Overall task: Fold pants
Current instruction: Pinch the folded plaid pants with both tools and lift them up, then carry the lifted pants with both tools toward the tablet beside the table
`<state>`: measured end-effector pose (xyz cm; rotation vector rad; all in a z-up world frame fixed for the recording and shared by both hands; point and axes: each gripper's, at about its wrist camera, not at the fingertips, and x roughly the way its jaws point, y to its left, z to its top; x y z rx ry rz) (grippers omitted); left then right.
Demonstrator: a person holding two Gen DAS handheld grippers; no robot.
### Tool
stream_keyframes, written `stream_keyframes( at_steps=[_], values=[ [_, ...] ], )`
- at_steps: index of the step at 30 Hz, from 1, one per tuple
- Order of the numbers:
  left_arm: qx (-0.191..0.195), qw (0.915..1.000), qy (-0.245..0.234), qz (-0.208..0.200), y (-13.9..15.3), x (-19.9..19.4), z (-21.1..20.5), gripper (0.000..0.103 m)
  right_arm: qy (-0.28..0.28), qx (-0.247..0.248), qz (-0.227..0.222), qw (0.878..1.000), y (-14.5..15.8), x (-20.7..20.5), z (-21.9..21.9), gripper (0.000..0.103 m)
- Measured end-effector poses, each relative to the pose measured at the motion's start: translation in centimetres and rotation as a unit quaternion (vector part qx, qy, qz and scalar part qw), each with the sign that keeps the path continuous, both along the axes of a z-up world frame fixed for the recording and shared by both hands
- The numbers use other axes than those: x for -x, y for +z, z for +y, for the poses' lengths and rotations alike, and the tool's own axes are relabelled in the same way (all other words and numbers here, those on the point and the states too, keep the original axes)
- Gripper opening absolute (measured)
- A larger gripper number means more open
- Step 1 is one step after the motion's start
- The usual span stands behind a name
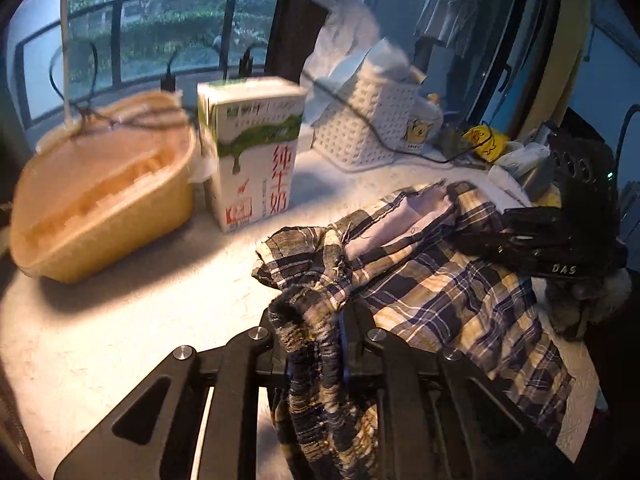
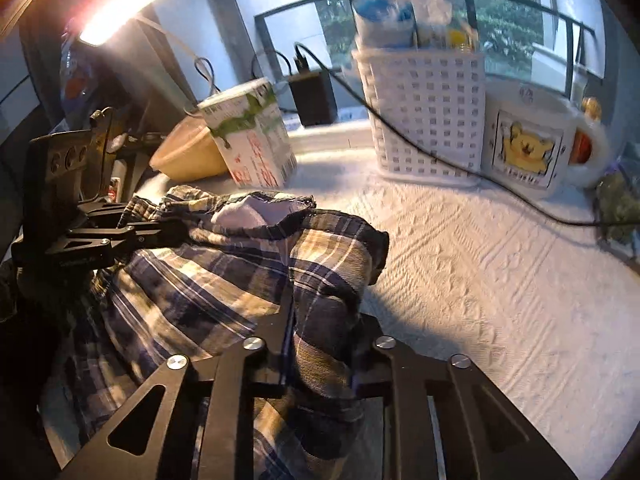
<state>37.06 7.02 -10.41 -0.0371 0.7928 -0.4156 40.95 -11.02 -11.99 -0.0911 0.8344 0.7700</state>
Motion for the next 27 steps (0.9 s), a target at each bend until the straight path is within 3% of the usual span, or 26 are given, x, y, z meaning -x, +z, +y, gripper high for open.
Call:
stream_keyframes(
  at_steps=[9, 15, 21, 27],
  values=[
    [-0.01, 0.9943, 0.021, -0.104, 5.8, 5.6, -0.3, 0.012, -0.003, 0.012, -0.127, 0.992, 7.7, 6.5, 0.2, 0.019],
    [-0.008, 0.9871, 0.026, -0.158, 9.5, 10.3, 0.5, 0.012, -0.001, 0.003, -0.187, 0.982, 12.2, 10.9, -0.3, 0.019],
    [0.004, 0.9741, 0.05, -0.22, 12.8, 15.0, 1.5, 0.011, 0.011, -0.004, -0.244, 0.97, 16.5, 15.7, 0.1, 0.019],
    [0.006, 0.9552, 0.08, -0.285, 15.5, 19.8, 2.9, 0.011, 0.019, -0.015, -0.297, 0.954, 20.0, 20.4, 0.9, 0.019]
  ],
)
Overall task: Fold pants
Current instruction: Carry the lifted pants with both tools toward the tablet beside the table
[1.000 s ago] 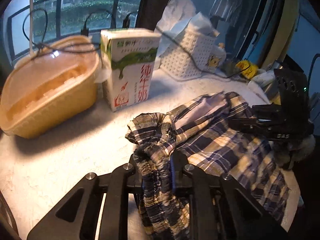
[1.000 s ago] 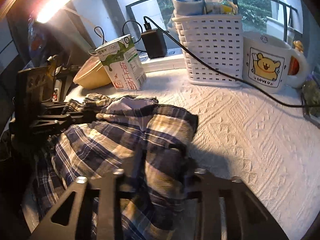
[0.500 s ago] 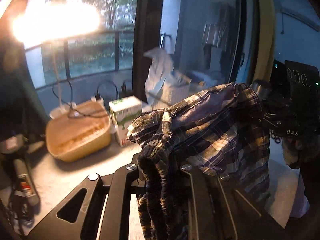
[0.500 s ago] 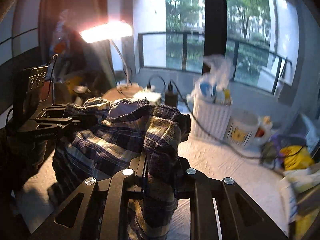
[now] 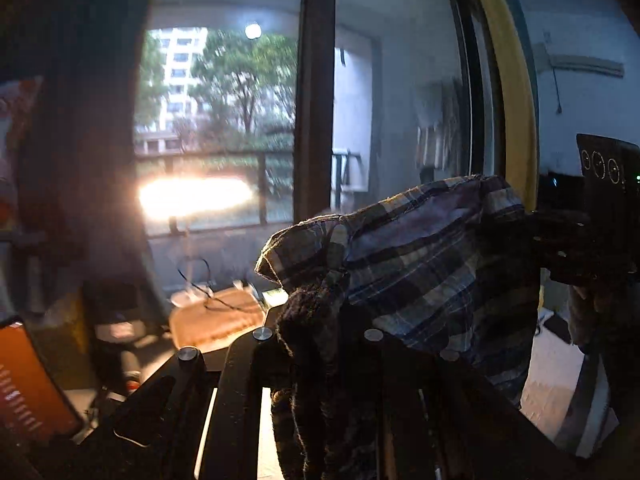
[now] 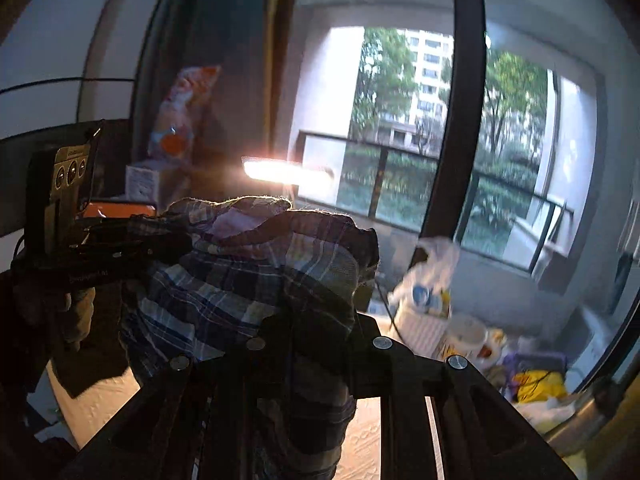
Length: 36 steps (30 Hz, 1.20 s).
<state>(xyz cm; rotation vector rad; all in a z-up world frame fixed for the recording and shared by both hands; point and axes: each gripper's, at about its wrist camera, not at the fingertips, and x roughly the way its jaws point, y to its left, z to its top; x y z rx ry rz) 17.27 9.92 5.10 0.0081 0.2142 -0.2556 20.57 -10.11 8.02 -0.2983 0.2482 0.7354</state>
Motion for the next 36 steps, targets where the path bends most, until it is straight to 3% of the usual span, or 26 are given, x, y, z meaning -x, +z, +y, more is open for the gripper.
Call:
stream_keyframes(
  at_steps=[11, 19, 23, 27, 30, 33, 34, 36],
  values=[
    [-0.005, 0.9948, 0.053, -0.087, 3.1, 7.4, 5.5, 0.011, 0.046, -0.007, -0.075, 0.996, 4.7, 8.6, 4.0, 0.019],
    [-0.023, 0.9885, 0.114, -0.097, 3.3, 13.2, 9.5, 0.011, 0.108, -0.008, -0.089, 0.99, 5.5, 13.1, 8.3, 0.019],
    [-0.05, 0.986, 0.143, -0.071, 2.2, 14.9, 11.0, 0.011, 0.136, -0.004, -0.076, 0.988, 4.7, 14.1, 10.5, 0.019],
    [-0.05, 0.9856, 0.154, -0.047, 0.4, 15.5, 12.4, 0.011, 0.155, 0.0, -0.043, 0.987, 3.0, 13.6, 13.0, 0.019],
    [-0.051, 0.9869, 0.153, 0.009, -2.2, 12.1, 14.2, 0.011, 0.157, 0.021, 0.007, 0.987, 0.4, 11.5, 15.0, 0.019],
    [-0.025, 0.9839, 0.143, 0.104, -7.2, 5.9, 17.5, 0.011, 0.153, 0.041, 0.083, 0.984, -4.2, 6.5, 17.7, 0.019],
    [-0.005, 0.9794, 0.14, 0.145, -9.6, 3.3, 18.9, 0.011, 0.149, 0.049, 0.103, 0.982, -5.8, 4.9, 18.6, 0.019],
    [-0.006, 0.9736, 0.136, 0.183, -12.4, 0.4, 20.0, 0.012, 0.132, 0.064, 0.149, 0.978, -10.2, 0.7, 20.7, 0.019]
  ],
)
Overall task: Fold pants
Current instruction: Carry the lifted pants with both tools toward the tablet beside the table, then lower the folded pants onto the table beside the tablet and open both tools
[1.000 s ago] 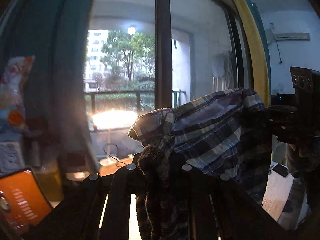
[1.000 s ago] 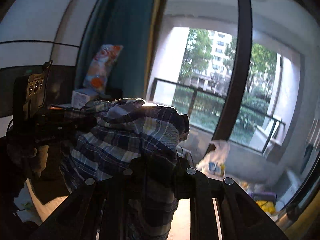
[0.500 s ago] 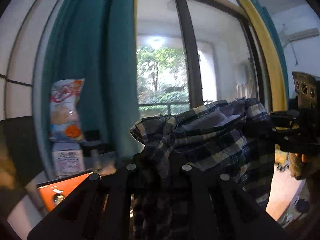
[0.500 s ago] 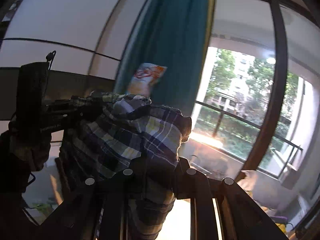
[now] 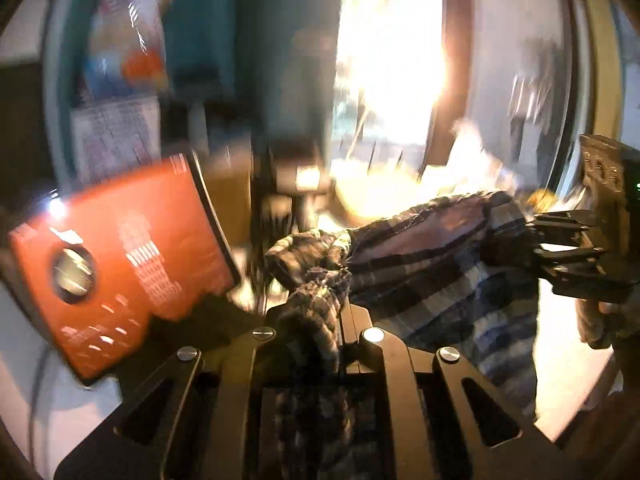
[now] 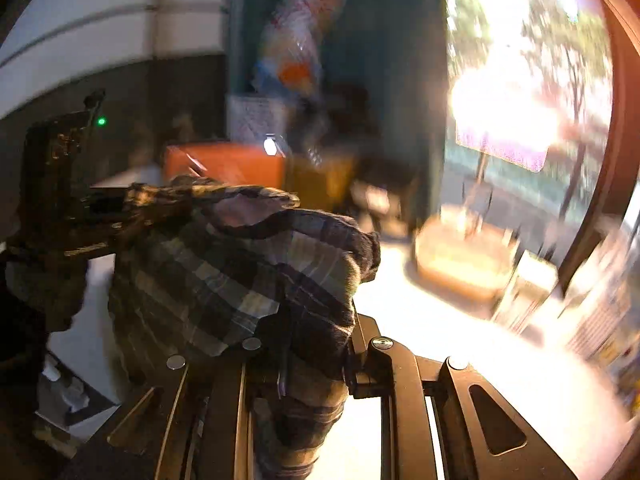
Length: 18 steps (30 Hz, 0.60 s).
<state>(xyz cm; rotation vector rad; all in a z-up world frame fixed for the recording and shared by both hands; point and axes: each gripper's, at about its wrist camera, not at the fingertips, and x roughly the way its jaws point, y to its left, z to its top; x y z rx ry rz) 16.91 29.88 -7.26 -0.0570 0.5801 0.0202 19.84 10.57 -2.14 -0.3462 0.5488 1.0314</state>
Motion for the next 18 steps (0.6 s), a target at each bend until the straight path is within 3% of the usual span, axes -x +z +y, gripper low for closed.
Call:
stream_keyframes(
  at_steps=[3, 5, 7, 11, 14, 18],
  values=[
    [-0.001, 0.9987, 0.014, 0.048, -3.6, -3.9, 1.2, 0.016, -0.034, 0.042, 0.056, 0.997, -6.3, -5.3, 2.5, 0.027],
    [-0.004, 0.9971, 0.021, 0.073, -5.1, -5.5, 1.7, 0.021, -0.068, 0.061, 0.078, 0.993, -9.4, -7.8, 2.8, 0.045],
    [-0.005, 0.9957, 0.026, 0.089, -6.0, -6.3, 1.9, 0.032, -0.084, 0.065, 0.083, 0.991, -10.2, -9.1, 2.8, 0.063],
    [-0.002, 0.9933, 0.05, 0.104, -7.0, -7.6, 3.4, 0.068, -0.082, 0.059, 0.087, 0.991, -10.6, -11.4, 2.6, 0.067],
    [0.004, 0.9929, 0.057, 0.105, -6.8, -7.4, 4.0, 0.07, -0.08, 0.059, 0.088, 0.991, -10.7, -12.5, 2.8, 0.068],
    [-0.022, 0.9928, 0.07, 0.094, -5.8, -7.0, 3.2, 0.07, -0.079, 0.061, 0.082, 0.992, -10.5, -13.2, 3.4, 0.068]
  ],
)
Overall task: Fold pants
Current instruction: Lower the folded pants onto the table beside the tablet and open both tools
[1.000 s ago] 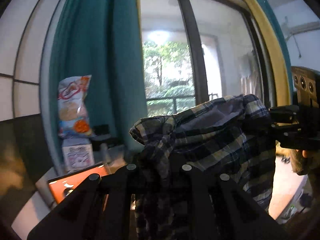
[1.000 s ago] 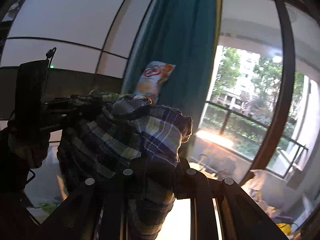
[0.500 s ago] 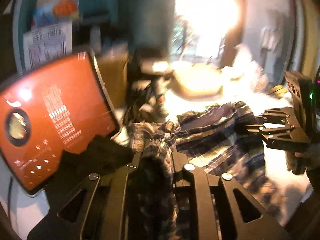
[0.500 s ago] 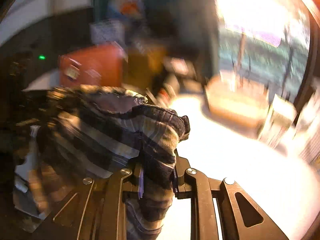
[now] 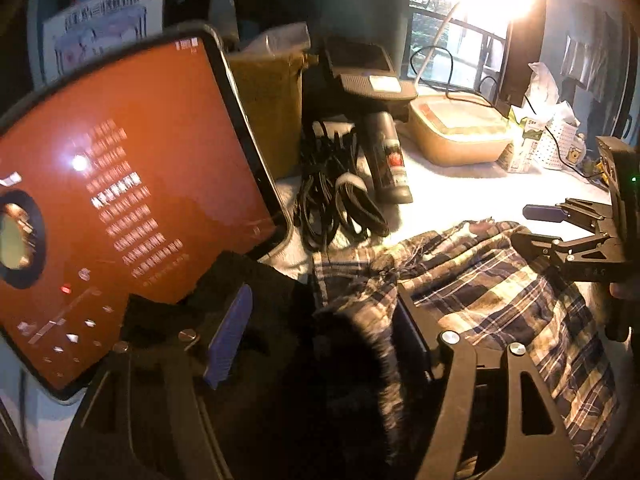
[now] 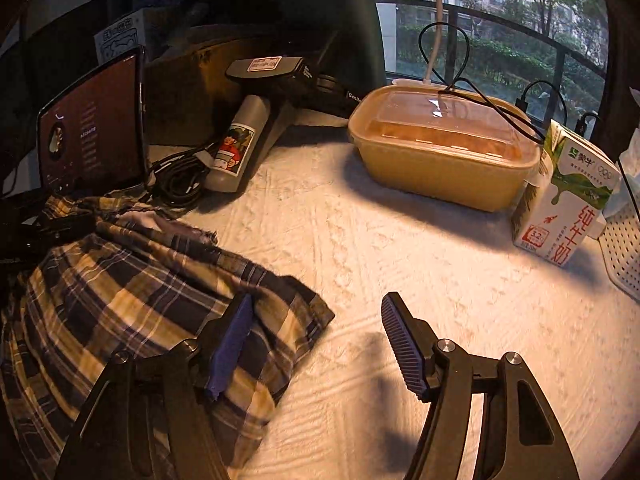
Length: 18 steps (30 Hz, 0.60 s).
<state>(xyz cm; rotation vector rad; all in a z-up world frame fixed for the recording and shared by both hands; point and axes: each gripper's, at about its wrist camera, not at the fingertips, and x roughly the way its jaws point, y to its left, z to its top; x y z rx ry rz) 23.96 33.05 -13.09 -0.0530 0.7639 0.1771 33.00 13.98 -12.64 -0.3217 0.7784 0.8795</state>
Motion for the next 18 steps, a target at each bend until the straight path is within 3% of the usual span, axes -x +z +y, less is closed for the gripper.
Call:
stream_keyframes(
  at_steps=[3, 5, 9, 18],
  values=[
    [-0.016, 0.9994, 0.002, -0.03, 1.9, 1.3, -0.8, 0.076, -0.002, 0.002, -0.003, 1.0, 0.1, 0.0, 0.1, 0.069],
    [-0.022, 0.9978, 0.004, -0.062, 3.0, 2.1, -1.3, 0.097, -0.006, 0.0, 0.002, 1.0, 0.4, 0.4, -0.3, 0.069],
    [-0.029, 0.9963, 0.024, -0.077, 4.1, 2.6, -2.1, 0.098, -0.002, -0.001, 0.002, 1.0, 0.9, 2.1, -1.6, 0.069],
    [0.0, 0.9879, 0.076, -0.135, 5.1, 7.7, -4.4, 0.098, -0.013, -0.021, 0.005, 1.0, 1.5, 6.7, -6.1, 0.075]
  ],
)
